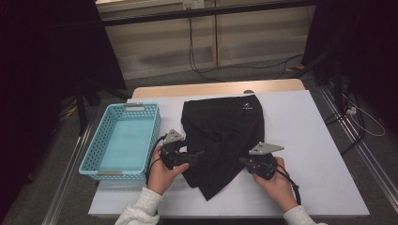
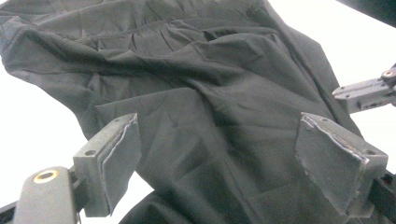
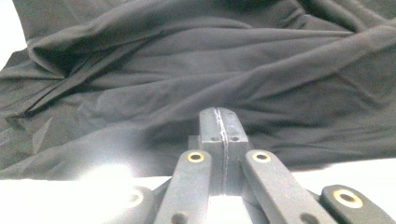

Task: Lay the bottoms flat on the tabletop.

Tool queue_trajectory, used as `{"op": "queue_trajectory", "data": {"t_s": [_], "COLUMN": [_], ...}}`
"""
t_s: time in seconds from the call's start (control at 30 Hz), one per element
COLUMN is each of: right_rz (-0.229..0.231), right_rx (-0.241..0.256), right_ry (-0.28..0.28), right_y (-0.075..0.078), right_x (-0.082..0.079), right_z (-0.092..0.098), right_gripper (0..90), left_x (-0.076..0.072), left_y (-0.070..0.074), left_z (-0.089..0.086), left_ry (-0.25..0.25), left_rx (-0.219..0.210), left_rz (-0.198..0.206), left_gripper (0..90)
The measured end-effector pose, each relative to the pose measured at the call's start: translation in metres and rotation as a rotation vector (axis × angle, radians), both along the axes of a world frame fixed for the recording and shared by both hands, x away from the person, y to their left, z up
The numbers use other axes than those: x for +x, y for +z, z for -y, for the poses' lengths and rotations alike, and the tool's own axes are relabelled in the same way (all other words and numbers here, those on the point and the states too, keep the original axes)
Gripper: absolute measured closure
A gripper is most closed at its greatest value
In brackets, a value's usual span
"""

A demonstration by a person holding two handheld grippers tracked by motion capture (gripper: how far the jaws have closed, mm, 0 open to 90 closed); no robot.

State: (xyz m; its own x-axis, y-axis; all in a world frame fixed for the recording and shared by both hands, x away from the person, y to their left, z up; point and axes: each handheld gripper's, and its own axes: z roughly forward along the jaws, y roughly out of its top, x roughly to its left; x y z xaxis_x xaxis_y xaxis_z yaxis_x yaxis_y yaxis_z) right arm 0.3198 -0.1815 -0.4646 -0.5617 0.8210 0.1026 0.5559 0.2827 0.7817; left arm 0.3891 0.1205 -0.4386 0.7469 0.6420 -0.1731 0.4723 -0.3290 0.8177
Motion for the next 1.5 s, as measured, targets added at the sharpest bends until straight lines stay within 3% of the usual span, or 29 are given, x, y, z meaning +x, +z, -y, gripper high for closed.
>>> {"op": "queue_trajectory", "data": {"t_s": [0.03, 0.1, 0.2, 0.43, 0.53, 0.57, 0.6, 0.63, 0.67, 0.7, 0.73, 0.77, 0.87, 0.97, 1.23, 1.5], "right_rz": [0.002, 0.005, 0.028, -0.012, -0.012, -0.018, -0.024, 0.008, 0.008, 0.012, 0.006, -0.006, -0.004, -0.003, -0.018, -0.026], "right_rx": [0.018, 0.027, 0.054, -0.001, 0.016, 0.021, 0.009, -0.024, -0.024, -0.021, -0.016, -0.001, -0.004, 0.036, 0.073, 0.069], "right_ry": [-0.007, -0.043, -0.035, -0.028, -0.033, -0.032, -0.028, -0.031, -0.031, -0.025, -0.016, -0.02, -0.018, -0.015, -0.034, -0.072], "right_y": [0.002, 0.006, 0.009, -0.001, 0.002, 0.001, 0.0, -0.002, -0.002, -0.002, -0.003, -0.003, -0.002, 0.0, 0.003, 0.002], "right_x": [0.0, -0.001, -0.001, 0.004, 0.004, 0.004, 0.003, 0.002, 0.002, 0.002, 0.003, 0.004, 0.004, 0.004, -0.004, -0.011], "right_z": [0.002, 0.0, -0.009, -0.029, -0.032, -0.033, -0.035, -0.035, -0.035, -0.033, -0.029, -0.026, -0.019, -0.011, 0.016, 0.048], "right_gripper": [86.1, 61.6, 50.4, 38.8, 36.1, 36.7, 44.5, 66.0, 66.0, 80.1, 87.8, 90.0, 90.0, 90.0, 90.0, 90.0], "left_x": [0.0, 0.0, 0.0, -0.001, -0.002, -0.002, -0.002, -0.002, -0.002, -0.002, -0.003, -0.004, -0.004, -0.004, -0.004, -0.001], "left_y": [0.0, 0.0, 0.0, -0.001, -0.001, -0.001, -0.001, -0.001, -0.001, -0.001, -0.001, -0.001, -0.002, -0.002, -0.001, 0.0], "left_z": [0.0, 0.001, 0.001, -0.001, -0.002, -0.002, -0.002, -0.002, -0.002, -0.002, -0.002, -0.002, -0.003, -0.005, -0.002, 0.004], "left_ry": [-0.001, 0.0, 0.0, 0.004, 0.005, 0.006, 0.007, 0.007, 0.006, 0.003, 0.002, 0.001, 0.003, 0.013, 0.002, -0.013], "left_rx": [0.001, 0.002, 0.008, 0.015, 0.016, 0.017, 0.017, 0.016, 0.016, 0.019, 0.018, 0.016, 0.014, 0.007, 0.008, -0.007], "left_rz": [0.002, 0.004, 0.005, 0.006, 0.005, 0.004, 0.003, 0.005, 0.005, 0.008, 0.007, 0.005, 0.003, -0.001, -0.002, -0.008], "left_gripper": [15.1, 15.1, 15.1, 15.1, 15.1, 15.1, 15.1, 15.1, 15.1, 15.1, 15.1, 15.1, 15.1, 15.1, 15.1, 15.1]}}
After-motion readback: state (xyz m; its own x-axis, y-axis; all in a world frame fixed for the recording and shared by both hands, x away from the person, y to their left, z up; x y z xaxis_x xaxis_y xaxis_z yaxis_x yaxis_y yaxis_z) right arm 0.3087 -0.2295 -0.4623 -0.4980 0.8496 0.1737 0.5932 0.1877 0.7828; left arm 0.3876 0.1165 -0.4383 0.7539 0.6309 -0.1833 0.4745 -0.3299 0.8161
